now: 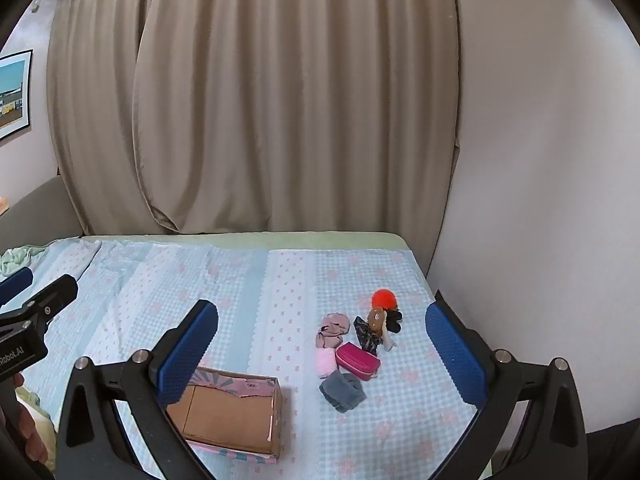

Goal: Organize soft objects

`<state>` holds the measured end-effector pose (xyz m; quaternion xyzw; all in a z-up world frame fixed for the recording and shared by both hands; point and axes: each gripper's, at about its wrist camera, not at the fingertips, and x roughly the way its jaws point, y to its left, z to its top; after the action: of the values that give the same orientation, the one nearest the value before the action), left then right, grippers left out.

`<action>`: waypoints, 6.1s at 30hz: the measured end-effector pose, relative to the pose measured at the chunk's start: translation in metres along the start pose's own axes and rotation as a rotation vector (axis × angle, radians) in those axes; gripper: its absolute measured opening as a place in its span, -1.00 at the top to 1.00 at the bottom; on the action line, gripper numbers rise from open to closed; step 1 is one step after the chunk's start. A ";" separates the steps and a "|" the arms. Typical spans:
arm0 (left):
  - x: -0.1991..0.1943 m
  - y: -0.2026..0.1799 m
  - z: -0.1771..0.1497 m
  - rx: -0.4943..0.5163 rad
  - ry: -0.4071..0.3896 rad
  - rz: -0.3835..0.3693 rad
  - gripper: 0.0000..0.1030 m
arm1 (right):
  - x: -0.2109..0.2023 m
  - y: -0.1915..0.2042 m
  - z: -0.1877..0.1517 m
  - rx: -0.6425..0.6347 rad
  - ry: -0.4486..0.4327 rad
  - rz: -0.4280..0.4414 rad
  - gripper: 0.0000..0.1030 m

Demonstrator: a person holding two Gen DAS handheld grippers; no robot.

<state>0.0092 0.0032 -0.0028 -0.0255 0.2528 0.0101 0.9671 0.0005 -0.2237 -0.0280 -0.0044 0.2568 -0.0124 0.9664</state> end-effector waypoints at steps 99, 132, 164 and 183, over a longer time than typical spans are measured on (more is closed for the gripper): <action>0.121 -0.070 -0.011 -0.009 0.208 -0.109 -0.99 | 0.119 -0.083 -0.024 0.079 0.169 -0.025 -1.00; 0.563 -0.244 -0.172 0.091 0.755 -0.217 -0.81 | 0.522 -0.191 -0.154 0.399 0.633 0.164 -0.36; 0.558 -0.257 -0.167 0.149 0.694 -0.316 0.65 | 0.472 -0.192 -0.130 0.439 0.477 0.195 0.34; 0.505 -0.239 -0.121 0.073 0.585 -0.374 0.74 | 0.410 -0.183 -0.106 0.429 0.392 0.200 0.35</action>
<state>0.3984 -0.2386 -0.3445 -0.0388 0.5104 -0.1841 0.8391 0.2997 -0.4178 -0.3204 0.2274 0.4290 0.0283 0.8737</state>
